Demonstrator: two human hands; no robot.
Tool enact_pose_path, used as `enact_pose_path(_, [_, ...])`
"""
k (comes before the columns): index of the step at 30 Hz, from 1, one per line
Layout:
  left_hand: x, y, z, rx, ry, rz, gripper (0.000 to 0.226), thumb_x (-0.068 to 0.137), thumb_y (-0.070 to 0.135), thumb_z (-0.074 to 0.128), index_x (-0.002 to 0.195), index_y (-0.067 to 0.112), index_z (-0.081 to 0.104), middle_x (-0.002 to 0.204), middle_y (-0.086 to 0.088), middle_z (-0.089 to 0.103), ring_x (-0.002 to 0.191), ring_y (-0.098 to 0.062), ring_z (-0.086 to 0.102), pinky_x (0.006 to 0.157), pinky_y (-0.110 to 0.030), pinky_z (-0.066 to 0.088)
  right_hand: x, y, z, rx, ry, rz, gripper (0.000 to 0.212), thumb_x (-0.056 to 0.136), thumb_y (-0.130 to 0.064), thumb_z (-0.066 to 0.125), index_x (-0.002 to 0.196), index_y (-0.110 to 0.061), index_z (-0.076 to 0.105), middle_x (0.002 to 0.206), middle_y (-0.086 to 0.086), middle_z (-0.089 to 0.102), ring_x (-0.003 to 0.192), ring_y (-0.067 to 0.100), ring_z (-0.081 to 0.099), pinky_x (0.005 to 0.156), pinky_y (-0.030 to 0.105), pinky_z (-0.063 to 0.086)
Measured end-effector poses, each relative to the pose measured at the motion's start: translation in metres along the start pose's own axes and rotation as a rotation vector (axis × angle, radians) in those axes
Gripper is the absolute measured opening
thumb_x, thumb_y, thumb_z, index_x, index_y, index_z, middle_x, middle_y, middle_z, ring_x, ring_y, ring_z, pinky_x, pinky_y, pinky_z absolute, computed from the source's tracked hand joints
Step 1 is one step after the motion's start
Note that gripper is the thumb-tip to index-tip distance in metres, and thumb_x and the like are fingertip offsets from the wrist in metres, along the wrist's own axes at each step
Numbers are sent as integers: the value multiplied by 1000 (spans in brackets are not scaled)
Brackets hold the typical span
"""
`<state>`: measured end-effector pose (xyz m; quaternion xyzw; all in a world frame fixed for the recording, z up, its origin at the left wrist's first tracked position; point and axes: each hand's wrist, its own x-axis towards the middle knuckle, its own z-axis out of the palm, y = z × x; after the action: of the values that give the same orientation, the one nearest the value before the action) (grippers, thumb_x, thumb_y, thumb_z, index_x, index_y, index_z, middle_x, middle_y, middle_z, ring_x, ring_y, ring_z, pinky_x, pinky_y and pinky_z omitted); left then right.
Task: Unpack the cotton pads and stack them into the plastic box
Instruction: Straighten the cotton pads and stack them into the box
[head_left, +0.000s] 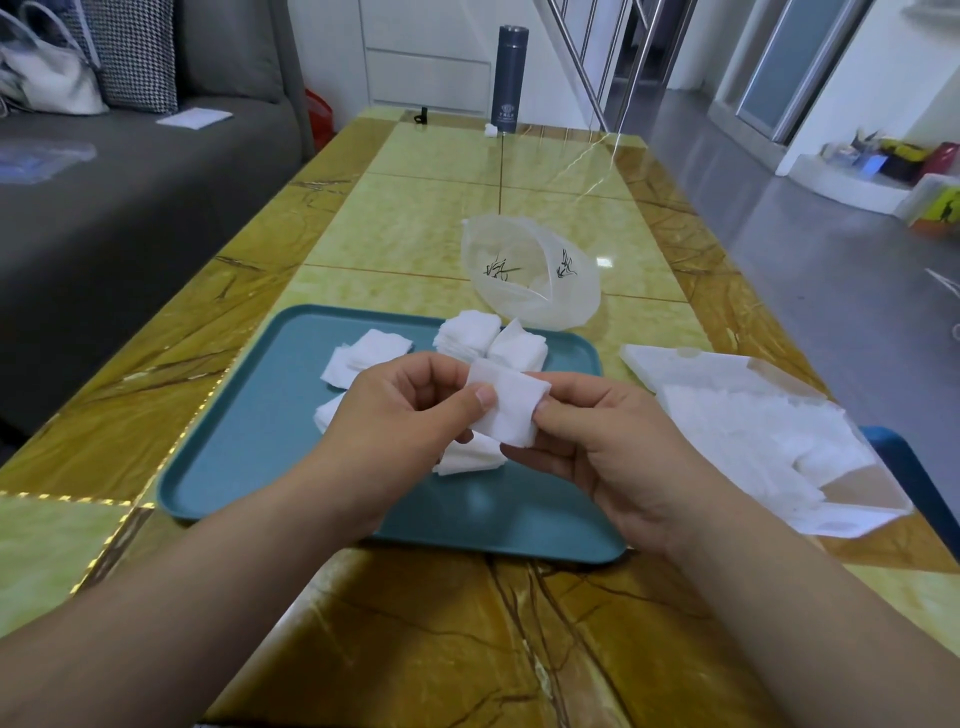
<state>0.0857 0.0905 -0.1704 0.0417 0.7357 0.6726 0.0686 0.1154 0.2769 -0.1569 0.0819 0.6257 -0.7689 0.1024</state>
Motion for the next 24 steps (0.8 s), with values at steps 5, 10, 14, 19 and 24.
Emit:
enact_pose_path(5, [1,-4,1,23,8,26,5,91,20,77,89,16,74,77,-7,75,64,-10,63,56,-22,47,-3,-5,-1,39,-59,13,31,94,-18,67,118,-1,74,113,21,77,108,33,75,97,43,59])
enact_pose_path(10, [1,-7,2,109,10,83,4,93,21,75,92,18,74,85,-6,77,74,-12,68,67,-23,51,-5,2,4,-119,50,-73,25,84,-11,81,108,-6,79,99,19,80,95,26,77,87,36,63])
enact_pose_path(14, [7,-13,-6,624,31,145,26,94,32,72,120,34,66,108,20,66,95,0,63,81,-17,45,3,10,1,-175,293,-84,11,90,-4,76,98,-10,79,92,23,77,80,20,70,89,45,62])
enact_pose_path(19, [9,-17,-8,806,-106,33,57,93,29,72,146,33,52,119,14,61,103,-8,60,94,-23,45,10,14,-2,-172,410,-59,13,93,-5,67,89,-17,71,90,12,78,87,27,77,82,43,65])
enact_pose_path(24, [10,-16,-10,679,-121,-24,42,86,18,76,123,32,62,88,8,65,77,-6,63,73,-20,50,12,17,2,-194,380,-22,12,92,-5,63,89,-16,69,88,9,77,90,29,78,79,40,66])
